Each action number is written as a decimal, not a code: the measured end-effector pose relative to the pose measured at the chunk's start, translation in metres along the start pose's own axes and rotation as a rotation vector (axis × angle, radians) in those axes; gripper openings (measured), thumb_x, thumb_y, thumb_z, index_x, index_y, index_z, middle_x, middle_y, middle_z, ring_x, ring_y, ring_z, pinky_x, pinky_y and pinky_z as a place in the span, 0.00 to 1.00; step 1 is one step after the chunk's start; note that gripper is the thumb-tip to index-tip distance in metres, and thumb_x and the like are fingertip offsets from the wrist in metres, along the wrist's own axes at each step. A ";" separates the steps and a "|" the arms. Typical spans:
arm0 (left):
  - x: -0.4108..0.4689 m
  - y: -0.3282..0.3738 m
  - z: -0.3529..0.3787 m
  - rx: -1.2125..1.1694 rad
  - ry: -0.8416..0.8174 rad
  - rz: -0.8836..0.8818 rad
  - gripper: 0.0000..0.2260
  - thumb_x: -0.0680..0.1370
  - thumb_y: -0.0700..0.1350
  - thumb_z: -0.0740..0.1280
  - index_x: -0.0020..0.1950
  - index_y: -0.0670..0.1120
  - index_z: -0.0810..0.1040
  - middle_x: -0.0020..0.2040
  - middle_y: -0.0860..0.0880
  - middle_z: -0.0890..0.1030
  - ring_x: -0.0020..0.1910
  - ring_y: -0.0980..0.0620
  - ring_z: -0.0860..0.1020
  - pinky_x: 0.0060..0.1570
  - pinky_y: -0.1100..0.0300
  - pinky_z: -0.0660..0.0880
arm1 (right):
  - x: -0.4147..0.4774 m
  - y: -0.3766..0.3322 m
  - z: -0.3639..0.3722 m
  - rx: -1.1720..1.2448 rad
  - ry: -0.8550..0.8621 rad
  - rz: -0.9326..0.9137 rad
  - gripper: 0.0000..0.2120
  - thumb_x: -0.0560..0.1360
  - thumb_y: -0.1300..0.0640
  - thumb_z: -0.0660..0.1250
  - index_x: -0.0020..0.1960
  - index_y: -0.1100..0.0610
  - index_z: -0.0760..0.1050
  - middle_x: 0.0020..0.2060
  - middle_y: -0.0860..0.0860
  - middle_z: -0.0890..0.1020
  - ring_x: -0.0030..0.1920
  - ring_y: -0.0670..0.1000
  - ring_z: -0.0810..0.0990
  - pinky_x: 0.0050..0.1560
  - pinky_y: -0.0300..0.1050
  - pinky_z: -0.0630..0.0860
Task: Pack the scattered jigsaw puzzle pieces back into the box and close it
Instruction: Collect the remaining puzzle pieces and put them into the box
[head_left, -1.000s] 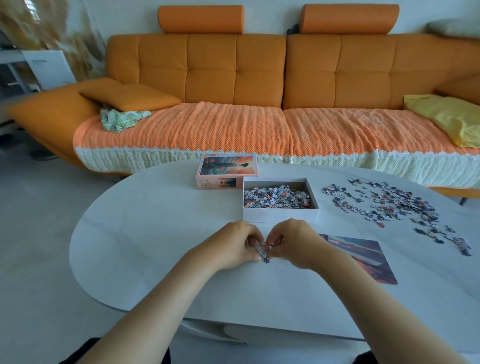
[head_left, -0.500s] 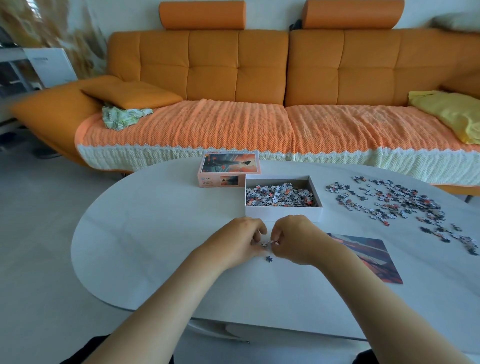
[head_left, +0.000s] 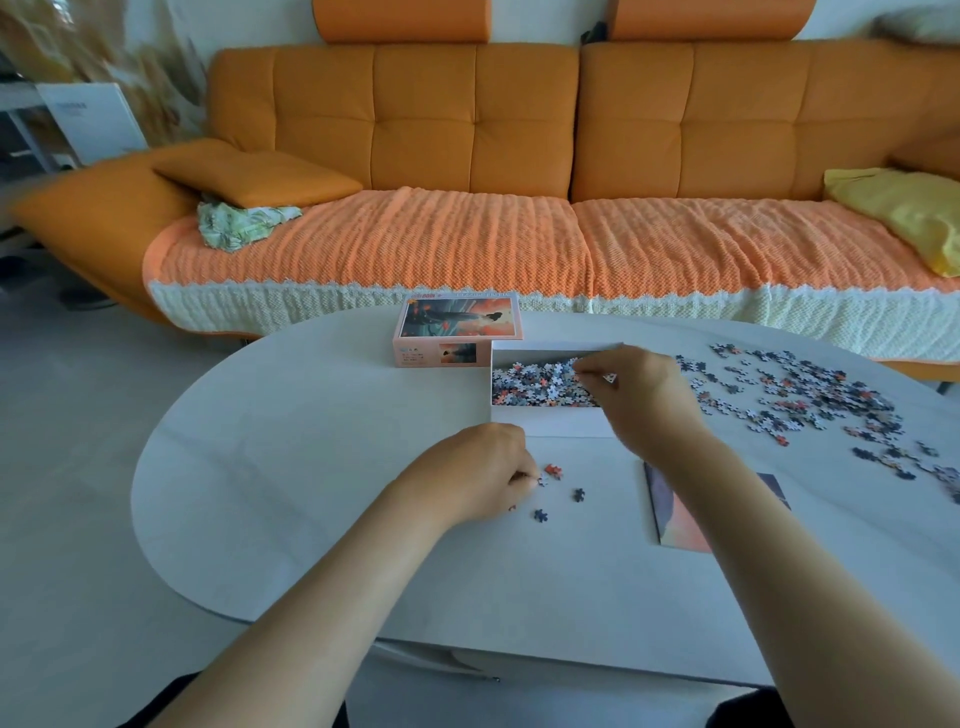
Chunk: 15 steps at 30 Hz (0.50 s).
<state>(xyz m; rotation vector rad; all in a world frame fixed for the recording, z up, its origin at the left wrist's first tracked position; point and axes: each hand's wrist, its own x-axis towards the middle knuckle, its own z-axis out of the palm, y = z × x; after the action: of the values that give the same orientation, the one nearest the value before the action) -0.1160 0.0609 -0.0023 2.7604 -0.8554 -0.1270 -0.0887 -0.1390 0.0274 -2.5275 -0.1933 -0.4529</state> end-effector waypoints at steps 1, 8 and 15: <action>0.000 -0.002 0.000 -0.030 -0.005 -0.002 0.09 0.78 0.50 0.64 0.44 0.49 0.83 0.43 0.53 0.72 0.41 0.52 0.75 0.39 0.55 0.74 | 0.003 0.003 0.002 -0.021 -0.031 -0.014 0.08 0.76 0.57 0.67 0.52 0.52 0.83 0.49 0.50 0.83 0.47 0.53 0.80 0.49 0.48 0.77; 0.000 -0.004 -0.001 -0.106 0.028 0.016 0.06 0.76 0.48 0.70 0.51 0.52 0.84 0.45 0.54 0.75 0.43 0.56 0.73 0.40 0.61 0.69 | -0.014 -0.007 0.003 -0.020 -0.256 -0.157 0.09 0.75 0.57 0.68 0.52 0.47 0.83 0.44 0.42 0.82 0.36 0.35 0.74 0.45 0.34 0.70; -0.003 0.002 0.005 0.088 0.107 0.067 0.11 0.77 0.42 0.62 0.46 0.50 0.84 0.41 0.50 0.75 0.38 0.47 0.76 0.33 0.56 0.71 | -0.030 -0.014 0.021 -0.176 -0.538 -0.049 0.05 0.71 0.57 0.70 0.42 0.51 0.85 0.39 0.48 0.84 0.41 0.50 0.81 0.44 0.46 0.80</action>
<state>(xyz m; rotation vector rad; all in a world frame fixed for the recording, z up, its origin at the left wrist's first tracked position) -0.1203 0.0599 -0.0065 2.7862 -0.9443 0.0717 -0.1142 -0.1164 0.0071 -2.7717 -0.4325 0.2143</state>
